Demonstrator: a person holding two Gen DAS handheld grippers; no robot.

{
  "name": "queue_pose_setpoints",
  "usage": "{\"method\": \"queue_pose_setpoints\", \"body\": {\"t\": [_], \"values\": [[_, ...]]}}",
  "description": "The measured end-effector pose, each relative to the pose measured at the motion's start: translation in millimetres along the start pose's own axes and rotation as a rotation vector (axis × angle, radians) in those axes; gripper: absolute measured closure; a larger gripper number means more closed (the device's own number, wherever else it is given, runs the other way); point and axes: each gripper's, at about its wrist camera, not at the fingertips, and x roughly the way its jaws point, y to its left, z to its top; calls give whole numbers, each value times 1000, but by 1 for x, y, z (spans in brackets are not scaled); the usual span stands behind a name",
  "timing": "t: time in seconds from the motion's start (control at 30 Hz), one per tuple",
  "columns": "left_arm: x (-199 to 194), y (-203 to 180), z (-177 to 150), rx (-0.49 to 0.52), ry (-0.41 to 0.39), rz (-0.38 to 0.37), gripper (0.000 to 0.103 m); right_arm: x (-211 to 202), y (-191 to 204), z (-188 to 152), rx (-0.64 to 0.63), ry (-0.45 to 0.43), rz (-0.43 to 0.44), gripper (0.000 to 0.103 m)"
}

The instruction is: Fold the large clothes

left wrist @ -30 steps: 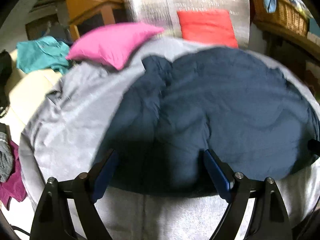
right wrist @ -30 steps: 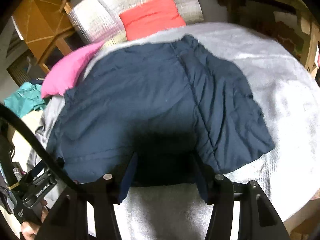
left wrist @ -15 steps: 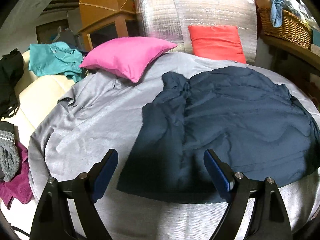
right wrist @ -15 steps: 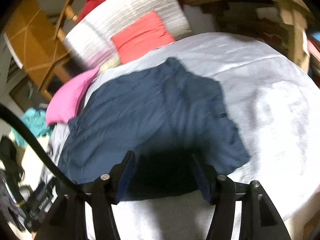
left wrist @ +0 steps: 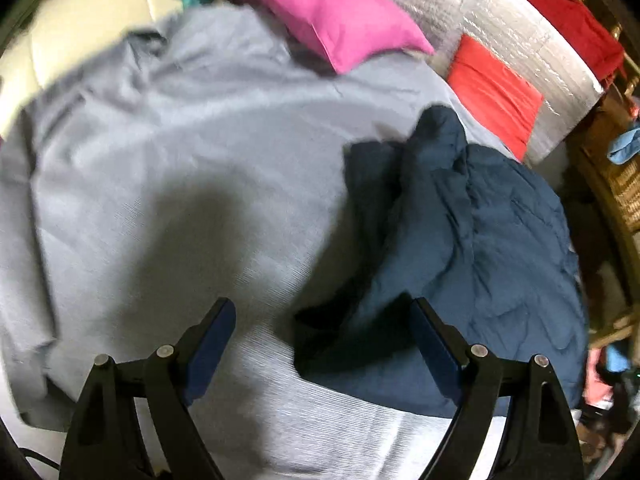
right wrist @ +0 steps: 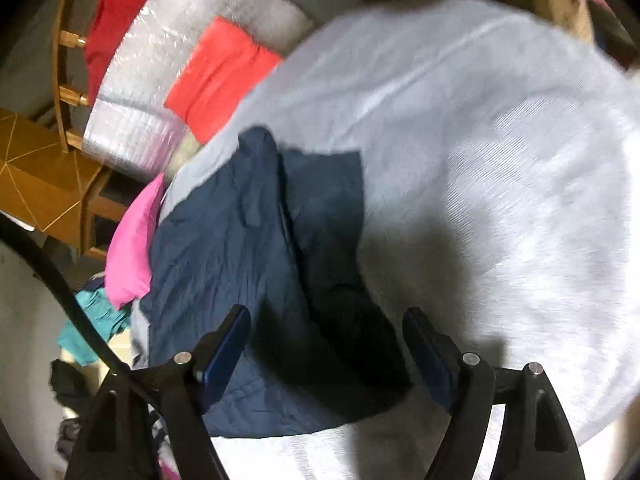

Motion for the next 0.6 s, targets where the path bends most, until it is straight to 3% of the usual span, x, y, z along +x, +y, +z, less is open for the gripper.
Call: {"method": "queue_pose_setpoints", "body": {"t": [0.07, 0.13, 0.2, 0.3, 0.4, 0.5, 0.6], "values": [[8, -3, -2, -1, 41, -66, 15, 16, 0, 0, 10, 54, 8, 21], [15, -9, -5, 8, 89, -129, 15, 24, 6, -4, -25, 52, -41, 23], [15, -16, -7, 45, 77, -110, 16, 23, 15, -8, -83, 36, -72, 44], [10, -21, -8, 66, 43, -90, 32, 14, 30, -16, -168, -10, -107, 58], [14, -20, -8, 77, 39, -70, 33, 3, 39, -20, -230, -62, -123, 59], [23, -21, -14, 70, 75, -34, 28, 13, 32, -21, -218, -17, -151, 56], [17, -20, -15, 63, 63, -32, 28, 11, 23, -18, -150, -1, -112, 53]]}}
